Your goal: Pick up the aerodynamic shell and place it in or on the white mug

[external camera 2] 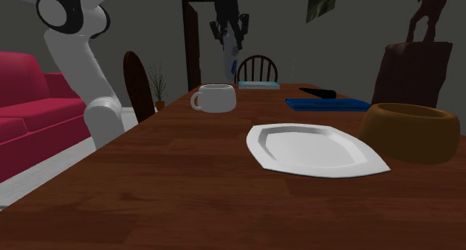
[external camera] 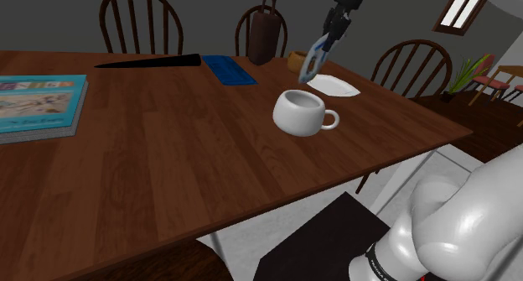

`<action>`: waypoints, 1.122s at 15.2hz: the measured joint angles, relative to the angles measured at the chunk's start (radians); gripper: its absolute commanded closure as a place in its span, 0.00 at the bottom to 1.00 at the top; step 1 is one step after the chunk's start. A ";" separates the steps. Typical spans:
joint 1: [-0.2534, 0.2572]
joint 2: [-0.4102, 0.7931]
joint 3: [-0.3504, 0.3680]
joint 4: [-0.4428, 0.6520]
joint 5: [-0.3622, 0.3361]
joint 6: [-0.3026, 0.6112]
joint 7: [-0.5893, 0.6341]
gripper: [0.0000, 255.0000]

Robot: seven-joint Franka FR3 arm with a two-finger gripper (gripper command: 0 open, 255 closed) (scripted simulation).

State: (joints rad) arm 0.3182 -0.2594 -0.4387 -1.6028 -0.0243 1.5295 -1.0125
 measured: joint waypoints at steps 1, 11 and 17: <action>0.004 -0.038 0.022 -0.032 -0.014 -0.003 0.026 1.00; 0.007 -0.271 0.163 -0.258 -0.062 -0.006 0.182 1.00; 0.001 -0.310 0.165 -0.375 -0.071 0.072 0.189 1.00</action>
State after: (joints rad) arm 0.3188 -0.5698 -0.2737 -1.9783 -0.0953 1.6011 -0.8238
